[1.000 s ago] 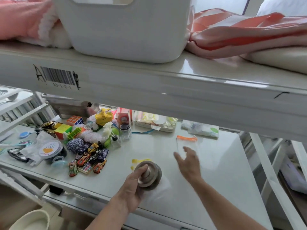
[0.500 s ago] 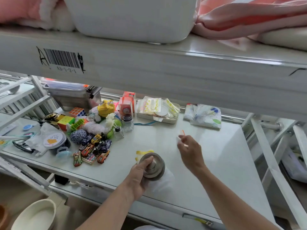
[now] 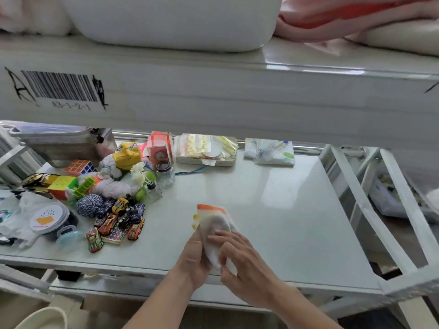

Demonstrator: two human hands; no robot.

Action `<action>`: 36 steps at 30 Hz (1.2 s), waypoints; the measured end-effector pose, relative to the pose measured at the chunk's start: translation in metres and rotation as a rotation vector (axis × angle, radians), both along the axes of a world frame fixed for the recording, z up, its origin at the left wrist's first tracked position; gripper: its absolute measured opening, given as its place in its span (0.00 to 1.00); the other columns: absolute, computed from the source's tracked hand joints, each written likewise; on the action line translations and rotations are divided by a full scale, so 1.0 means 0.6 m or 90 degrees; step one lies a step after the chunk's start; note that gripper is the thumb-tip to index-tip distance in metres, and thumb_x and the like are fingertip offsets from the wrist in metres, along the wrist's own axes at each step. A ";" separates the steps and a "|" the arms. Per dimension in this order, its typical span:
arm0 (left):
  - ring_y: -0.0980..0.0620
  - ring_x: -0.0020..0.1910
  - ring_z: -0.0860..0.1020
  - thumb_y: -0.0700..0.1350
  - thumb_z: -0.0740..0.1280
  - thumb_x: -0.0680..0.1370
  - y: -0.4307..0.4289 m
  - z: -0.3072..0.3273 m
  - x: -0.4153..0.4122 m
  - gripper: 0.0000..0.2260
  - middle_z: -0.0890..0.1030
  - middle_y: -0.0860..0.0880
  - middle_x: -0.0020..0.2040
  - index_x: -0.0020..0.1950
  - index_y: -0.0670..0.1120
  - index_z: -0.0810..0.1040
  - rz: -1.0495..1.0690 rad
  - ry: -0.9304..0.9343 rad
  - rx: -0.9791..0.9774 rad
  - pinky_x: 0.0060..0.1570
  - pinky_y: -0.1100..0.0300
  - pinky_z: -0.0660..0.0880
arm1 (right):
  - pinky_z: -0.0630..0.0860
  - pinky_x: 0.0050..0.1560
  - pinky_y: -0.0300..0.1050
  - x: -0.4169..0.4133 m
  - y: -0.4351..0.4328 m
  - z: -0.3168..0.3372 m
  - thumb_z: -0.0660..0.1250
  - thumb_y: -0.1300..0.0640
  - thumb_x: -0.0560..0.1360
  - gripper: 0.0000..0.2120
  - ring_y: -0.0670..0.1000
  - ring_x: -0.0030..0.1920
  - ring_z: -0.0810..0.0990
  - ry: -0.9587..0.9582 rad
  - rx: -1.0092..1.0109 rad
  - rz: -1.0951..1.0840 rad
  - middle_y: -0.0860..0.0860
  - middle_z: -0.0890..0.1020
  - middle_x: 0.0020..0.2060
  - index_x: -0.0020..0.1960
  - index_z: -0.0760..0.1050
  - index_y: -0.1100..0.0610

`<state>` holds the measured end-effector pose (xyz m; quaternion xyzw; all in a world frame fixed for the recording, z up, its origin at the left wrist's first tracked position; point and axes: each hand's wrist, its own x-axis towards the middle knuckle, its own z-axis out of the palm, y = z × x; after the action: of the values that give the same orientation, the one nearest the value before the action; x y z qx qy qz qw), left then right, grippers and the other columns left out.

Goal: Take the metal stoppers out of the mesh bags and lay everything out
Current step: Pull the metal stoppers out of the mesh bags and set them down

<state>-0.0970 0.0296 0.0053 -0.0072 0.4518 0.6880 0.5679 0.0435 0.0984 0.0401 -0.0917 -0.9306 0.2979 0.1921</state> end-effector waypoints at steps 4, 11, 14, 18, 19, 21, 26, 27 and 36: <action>0.39 0.60 0.81 0.70 0.59 0.76 -0.012 0.006 0.001 0.39 0.82 0.35 0.62 0.66 0.38 0.80 -0.044 -0.038 0.048 0.57 0.47 0.79 | 0.61 0.76 0.44 0.007 -0.010 0.000 0.61 0.58 0.74 0.05 0.37 0.75 0.63 -0.008 -0.070 -0.038 0.44 0.79 0.67 0.46 0.75 0.56; 0.34 0.59 0.80 0.48 0.70 0.78 -0.045 0.034 0.060 0.27 0.78 0.32 0.64 0.73 0.38 0.71 -0.009 0.046 0.083 0.54 0.41 0.79 | 0.77 0.58 0.44 0.037 -0.038 0.020 0.67 0.58 0.75 0.07 0.43 0.58 0.79 0.163 -0.213 -0.232 0.45 0.81 0.55 0.52 0.77 0.50; 0.29 0.65 0.77 0.48 0.70 0.77 -0.051 0.038 0.066 0.25 0.76 0.30 0.69 0.72 0.39 0.74 -0.015 0.050 0.078 0.58 0.37 0.77 | 0.78 0.53 0.43 0.035 -0.025 0.027 0.76 0.52 0.73 0.20 0.43 0.54 0.78 0.128 -0.341 -0.448 0.46 0.78 0.55 0.61 0.74 0.51; 0.30 0.63 0.78 0.47 0.69 0.78 -0.069 0.036 0.123 0.22 0.78 0.30 0.67 0.70 0.39 0.75 -0.014 0.063 0.086 0.62 0.35 0.75 | 0.77 0.46 0.40 0.091 -0.016 0.038 0.80 0.48 0.68 0.22 0.46 0.48 0.82 -0.018 -0.609 -0.412 0.49 0.83 0.50 0.59 0.79 0.53; 0.31 0.63 0.78 0.48 0.68 0.79 -0.076 0.034 0.136 0.23 0.77 0.30 0.67 0.71 0.39 0.74 -0.010 0.057 0.089 0.62 0.35 0.75 | 0.77 0.44 0.39 0.102 -0.017 0.037 0.80 0.51 0.68 0.18 0.46 0.46 0.83 -0.015 -0.625 -0.399 0.50 0.85 0.47 0.55 0.81 0.54; 0.31 0.66 0.76 0.52 0.64 0.82 -0.090 0.029 0.158 0.24 0.77 0.31 0.69 0.72 0.38 0.74 -0.001 0.037 0.086 0.64 0.35 0.73 | 0.77 0.40 0.38 0.122 -0.019 0.033 0.80 0.56 0.69 0.10 0.47 0.39 0.82 0.012 -0.661 -0.375 0.52 0.86 0.41 0.47 0.83 0.56; 0.37 0.72 0.73 0.59 0.75 0.71 -0.125 0.008 0.185 0.33 0.76 0.35 0.71 0.71 0.41 0.77 0.039 -0.039 0.086 0.72 0.36 0.67 | 0.68 0.38 0.46 0.156 -0.026 0.011 0.74 0.59 0.74 0.10 0.51 0.36 0.71 0.036 -0.743 -0.349 0.52 0.73 0.31 0.37 0.75 0.57; 0.40 0.68 0.77 0.56 0.81 0.66 -0.131 0.009 0.184 0.33 0.79 0.37 0.68 0.66 0.42 0.81 0.049 -0.057 0.094 0.68 0.39 0.72 | 0.68 0.39 0.48 0.159 -0.026 0.014 0.73 0.58 0.73 0.09 0.53 0.38 0.71 0.053 -0.783 -0.337 0.55 0.74 0.34 0.38 0.74 0.57; 0.41 0.63 0.80 0.53 0.85 0.57 -0.154 0.060 0.138 0.40 0.82 0.37 0.64 0.66 0.39 0.81 0.049 -0.047 0.134 0.71 0.44 0.69 | 0.83 0.51 0.58 0.178 0.052 0.033 0.65 0.62 0.77 0.19 0.62 0.50 0.87 0.200 -0.950 -0.375 0.61 0.85 0.58 0.66 0.74 0.67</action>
<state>-0.0140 -0.0627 0.0413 0.0098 0.3550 0.7525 0.5547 0.1502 0.1296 0.0601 -0.3935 -0.3872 0.7858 0.2789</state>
